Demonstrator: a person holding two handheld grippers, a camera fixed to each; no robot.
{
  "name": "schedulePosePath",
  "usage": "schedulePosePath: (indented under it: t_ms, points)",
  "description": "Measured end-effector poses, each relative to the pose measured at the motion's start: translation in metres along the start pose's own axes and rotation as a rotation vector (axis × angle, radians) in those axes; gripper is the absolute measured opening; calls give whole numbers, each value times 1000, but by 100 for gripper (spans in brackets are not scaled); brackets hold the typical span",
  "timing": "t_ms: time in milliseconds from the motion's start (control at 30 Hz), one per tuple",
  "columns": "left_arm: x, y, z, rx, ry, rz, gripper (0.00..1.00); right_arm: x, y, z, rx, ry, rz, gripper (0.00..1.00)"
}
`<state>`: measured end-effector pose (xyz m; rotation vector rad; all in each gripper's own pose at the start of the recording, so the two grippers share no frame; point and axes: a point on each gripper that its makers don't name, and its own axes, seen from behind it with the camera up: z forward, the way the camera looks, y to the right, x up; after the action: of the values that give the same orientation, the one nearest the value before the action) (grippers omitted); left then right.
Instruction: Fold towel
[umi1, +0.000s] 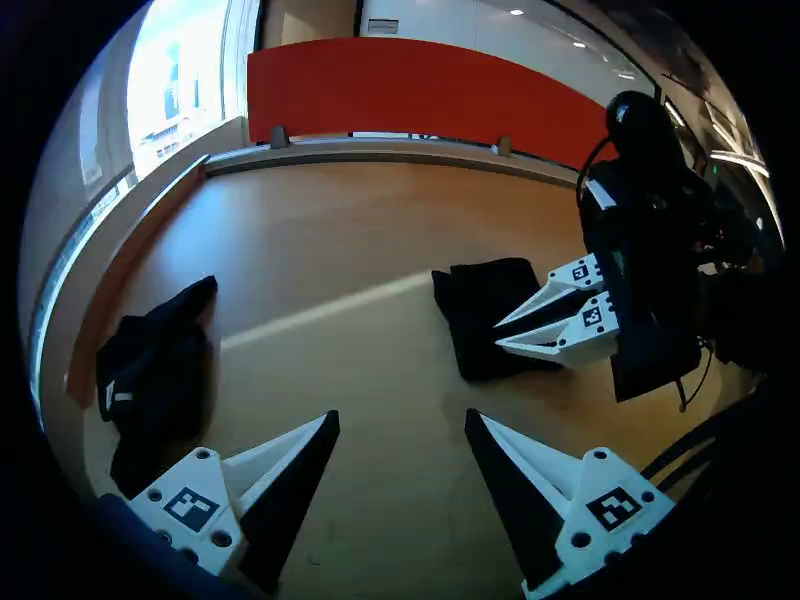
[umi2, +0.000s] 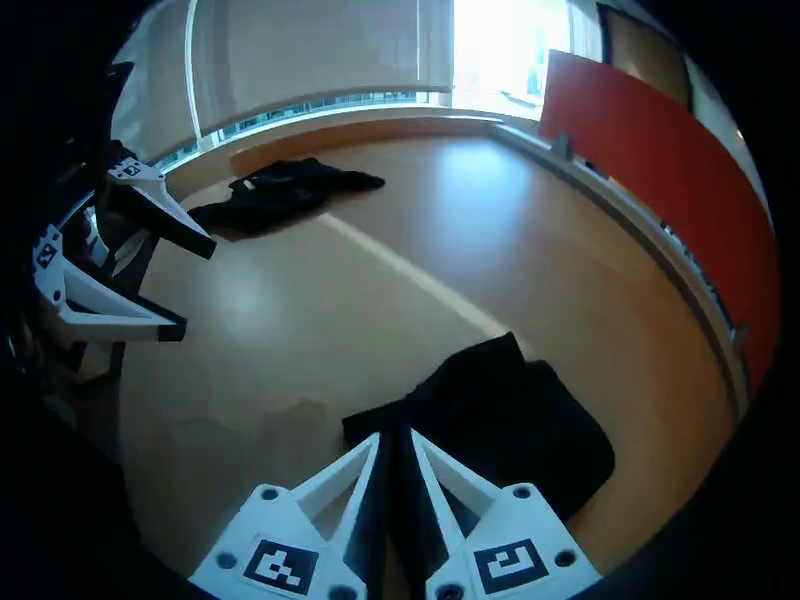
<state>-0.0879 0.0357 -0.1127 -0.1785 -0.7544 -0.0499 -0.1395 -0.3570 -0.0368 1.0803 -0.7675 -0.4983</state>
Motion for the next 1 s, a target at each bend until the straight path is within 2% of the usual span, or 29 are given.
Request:
schedulePosePath:
  t_ms: [100,233,300,667,1000]
  points:
    - [0,0,0,-2,0,-1,93,-1,-1,-1,0,-2,5,26]
    - [-3,-1,1,2,-5,2,93,-4,1,-4,-8,-4,6,53]
    - [-4,-2,1,4,-6,3,93,-5,2,-5,-14,-6,8,63]
    - [-4,-5,0,15,-7,-4,93,-15,6,-18,-46,4,41,64]
    - [-2,-7,0,26,-4,-9,93,-38,13,-36,-90,3,87,64]
